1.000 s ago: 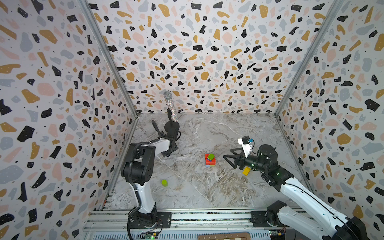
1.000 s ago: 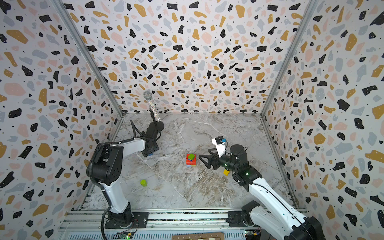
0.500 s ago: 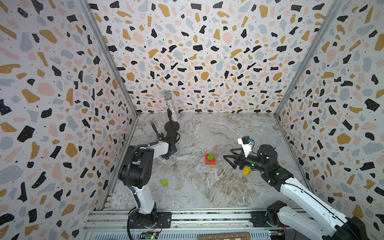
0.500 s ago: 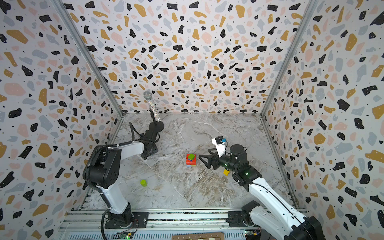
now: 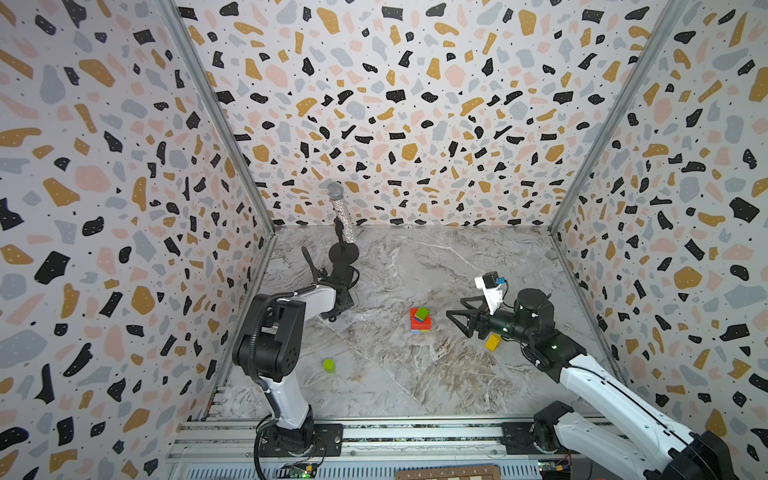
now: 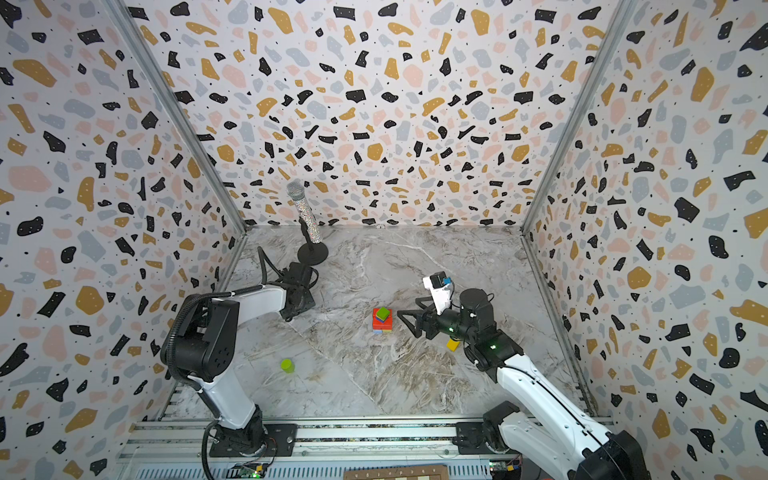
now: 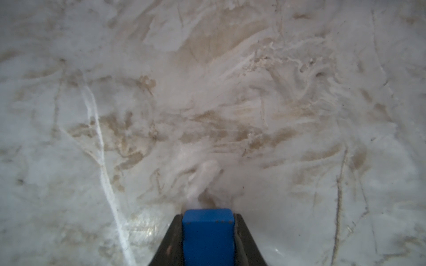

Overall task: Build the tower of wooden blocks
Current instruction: 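Close the left gripper on the loose blue cube, then lift the blue cube and carry it above the green cube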

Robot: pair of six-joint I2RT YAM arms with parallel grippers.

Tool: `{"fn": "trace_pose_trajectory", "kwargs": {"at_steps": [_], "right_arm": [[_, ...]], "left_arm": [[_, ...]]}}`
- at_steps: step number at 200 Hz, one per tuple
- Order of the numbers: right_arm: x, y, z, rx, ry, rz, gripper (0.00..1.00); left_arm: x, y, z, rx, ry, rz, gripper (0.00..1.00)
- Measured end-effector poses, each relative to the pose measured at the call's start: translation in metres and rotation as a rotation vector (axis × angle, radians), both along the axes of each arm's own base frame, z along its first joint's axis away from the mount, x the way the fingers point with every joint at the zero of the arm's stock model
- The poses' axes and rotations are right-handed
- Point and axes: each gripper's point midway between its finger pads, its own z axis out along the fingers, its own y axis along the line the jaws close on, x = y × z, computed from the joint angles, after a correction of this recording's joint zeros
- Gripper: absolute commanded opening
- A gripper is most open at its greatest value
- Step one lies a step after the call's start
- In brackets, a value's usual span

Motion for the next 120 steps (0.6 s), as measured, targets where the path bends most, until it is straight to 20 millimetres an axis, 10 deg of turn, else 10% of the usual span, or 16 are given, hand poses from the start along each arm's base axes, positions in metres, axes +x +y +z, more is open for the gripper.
{"fn": "trace_pose_trajectory", "kwargs": {"at_steps": [67, 120], "right_arm": [[0.002, 0.001, -0.005, -0.007, 0.014, 0.0, 0.83], [0.009, -0.006, -0.008, 0.016, 0.039, -0.024, 0.99]], "left_arm": [[-0.009, -0.007, 0.009, 0.03, 0.053, -0.076, 0.17], [0.001, -0.042, 0.074, 0.044, -0.044, -0.23, 0.17]]}}
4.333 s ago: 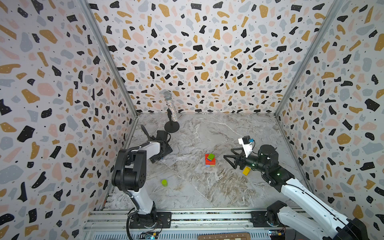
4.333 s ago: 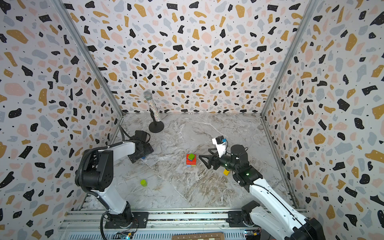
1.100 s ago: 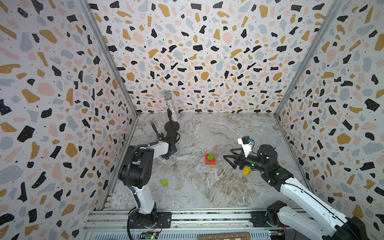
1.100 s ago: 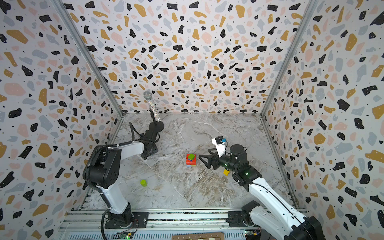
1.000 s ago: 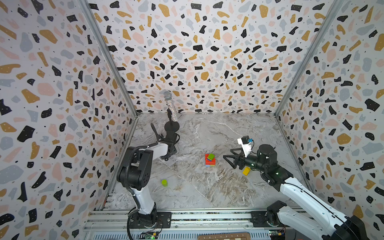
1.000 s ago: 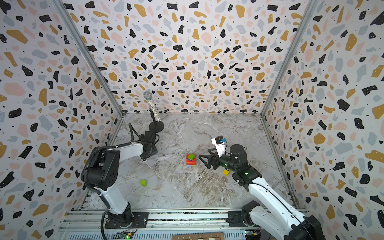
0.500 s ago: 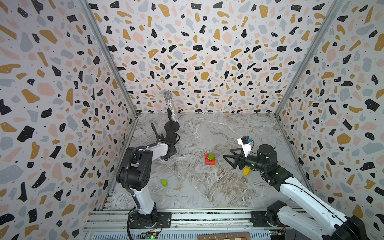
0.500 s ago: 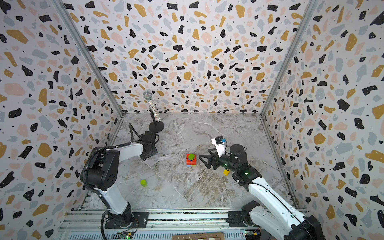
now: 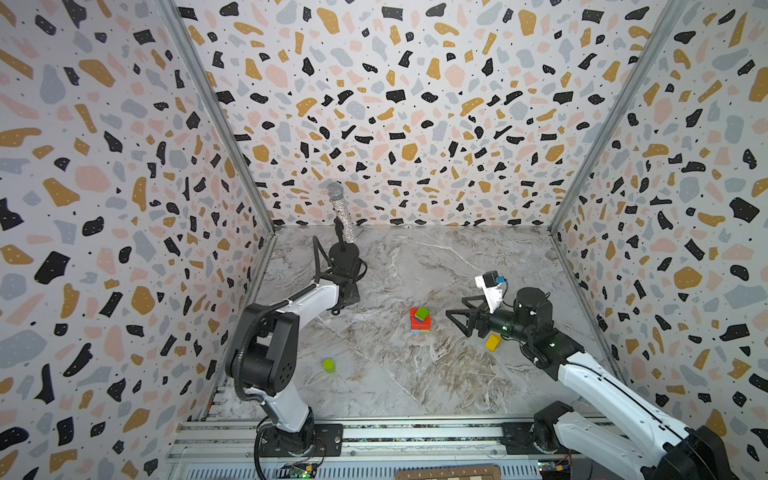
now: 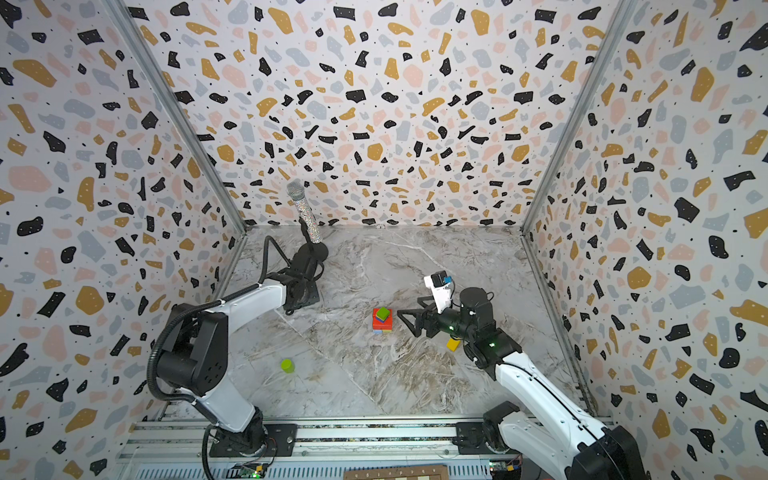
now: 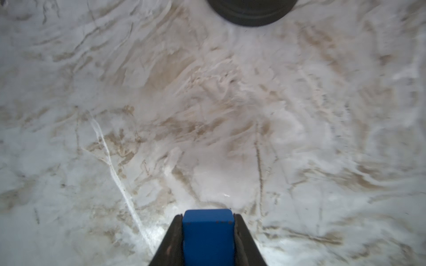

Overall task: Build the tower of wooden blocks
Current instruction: 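Lift the blue cube and carry it above the green cube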

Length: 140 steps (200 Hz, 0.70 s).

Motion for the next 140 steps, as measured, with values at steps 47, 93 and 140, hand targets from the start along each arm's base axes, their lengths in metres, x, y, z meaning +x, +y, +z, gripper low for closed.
{"fn": "trace_pose_trajectory", "kwargs": {"at_steps": [47, 93, 140], "right_arm": [[0.008, -0.011, 0.001, 0.032, 0.021, -0.03, 0.99], [0.017, -0.024, 0.0, 0.057, 0.042, -0.077, 0.99], [0.026, -0.041, -0.008, 0.079, 0.078, -0.133, 0.99]], "left_arm": [[0.003, -0.043, 0.053, -0.002, -0.073, -0.142, 0.17], [-0.01, -0.095, 0.08, 0.005, -0.087, -0.305, 0.17], [-0.025, -0.136, 0.093, 0.017, -0.085, -0.454, 0.18]]}}
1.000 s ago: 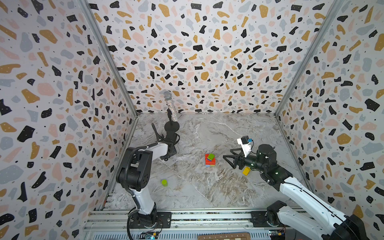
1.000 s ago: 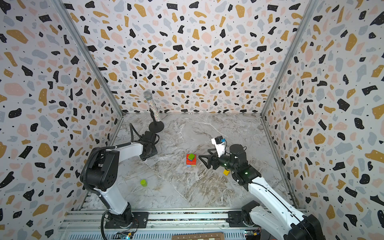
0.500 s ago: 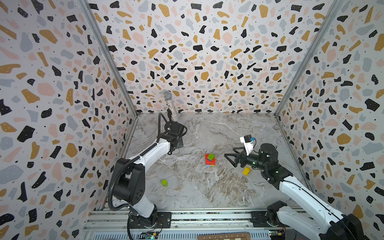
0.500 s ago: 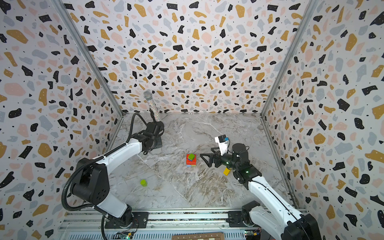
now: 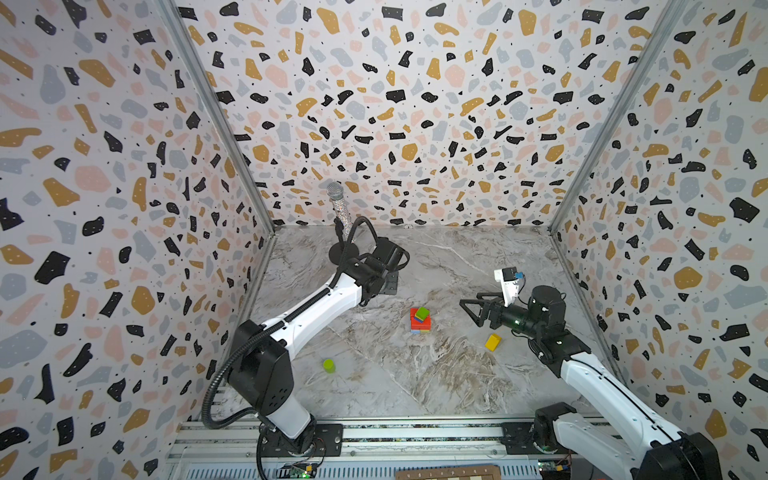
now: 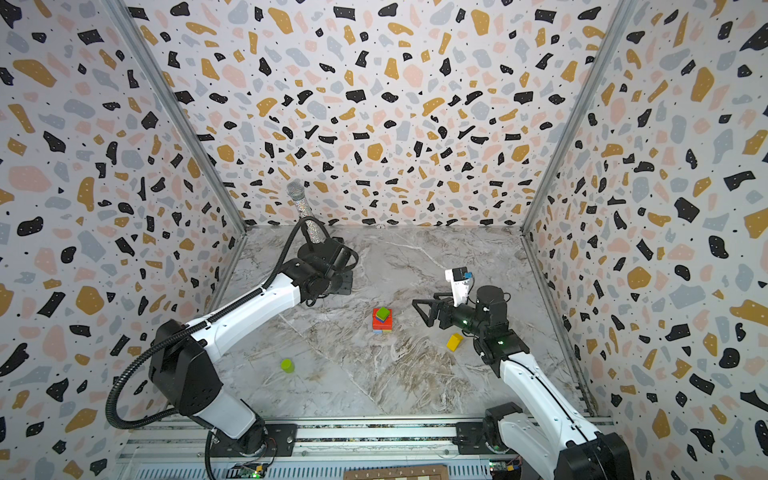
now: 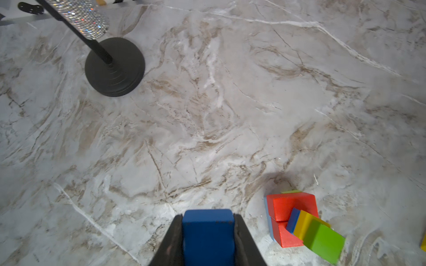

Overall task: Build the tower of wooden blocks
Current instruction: 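Lift the blue cube and carry it above the green cube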

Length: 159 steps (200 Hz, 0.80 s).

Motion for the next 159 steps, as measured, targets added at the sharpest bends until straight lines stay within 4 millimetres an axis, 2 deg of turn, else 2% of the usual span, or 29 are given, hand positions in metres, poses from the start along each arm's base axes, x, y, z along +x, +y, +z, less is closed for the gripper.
{"fn": "trace_pose_trajectory", "kwargs": {"at_steps": [74, 120, 159], "right_arm": [[0.007, -0.008, -0.008, 0.024, 0.029, -0.023, 0.99], [0.011, -0.012, -0.013, 0.034, 0.045, -0.037, 0.99], [0.014, -0.018, -0.019, 0.041, 0.058, -0.058, 0.99]], "left_arm": [[-0.019, -0.05, -0.009, 0.044, 0.038, -0.202, 0.18], [-0.027, -0.073, -0.007, 0.039, 0.042, -0.289, 0.18], [-0.035, -0.089, -0.02, 0.029, 0.072, -0.339, 0.18]]}}
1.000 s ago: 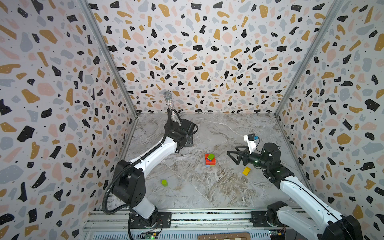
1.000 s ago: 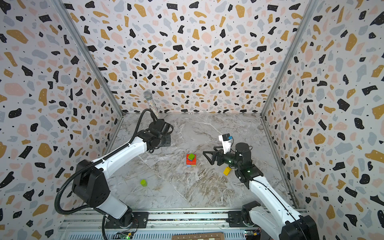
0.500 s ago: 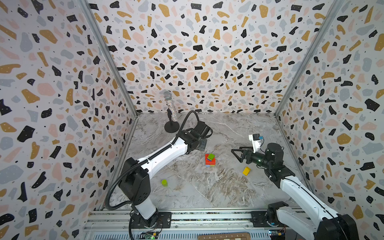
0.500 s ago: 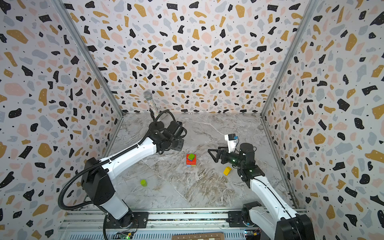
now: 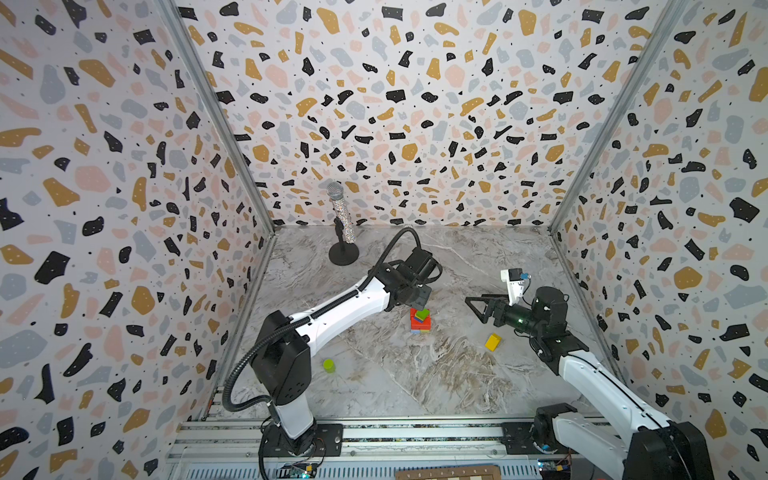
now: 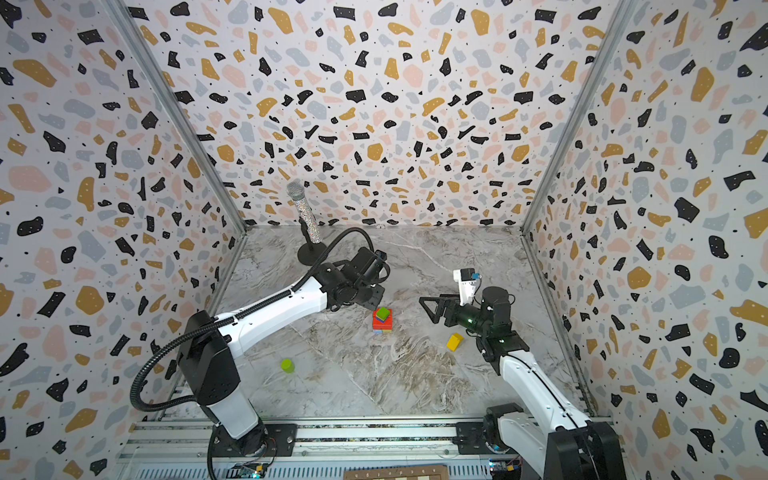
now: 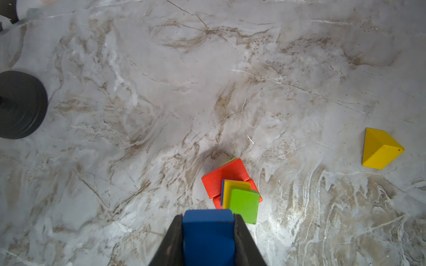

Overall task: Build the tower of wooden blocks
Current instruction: 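Lift the blue cube and carry it above the green cube, then lower the blue cube onto the green cube with the left gripper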

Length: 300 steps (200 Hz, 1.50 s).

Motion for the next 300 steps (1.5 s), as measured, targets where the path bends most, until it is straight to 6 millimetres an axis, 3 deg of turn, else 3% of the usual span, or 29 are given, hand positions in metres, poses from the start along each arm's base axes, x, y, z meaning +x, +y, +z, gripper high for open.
{"fn": "trace_pose_trajectory", "kwargs": {"at_steps": [41, 104, 210, 300], "right_arm": [[0.002, -0.006, -0.006, 0.007, 0.017, -0.024, 0.99], [0.005, -0.007, -0.004, 0.014, 0.01, -0.03, 0.99], [0.005, -0.007, -0.003, 0.018, 0.008, -0.029, 0.99], [0.006, -0.007, -0.006, 0.024, 0.023, -0.03, 0.99]], "left_arm": [[-0.006, -0.014, -0.01, -0.013, 0.027, -0.037, 0.18], [-0.018, -0.03, -0.009, -0.035, 0.024, -0.075, 0.19], [-0.02, -0.032, -0.045, 0.016, 0.074, -0.072, 0.19], [-0.019, -0.031, -0.046, 0.023, 0.07, -0.069, 0.21]]}}
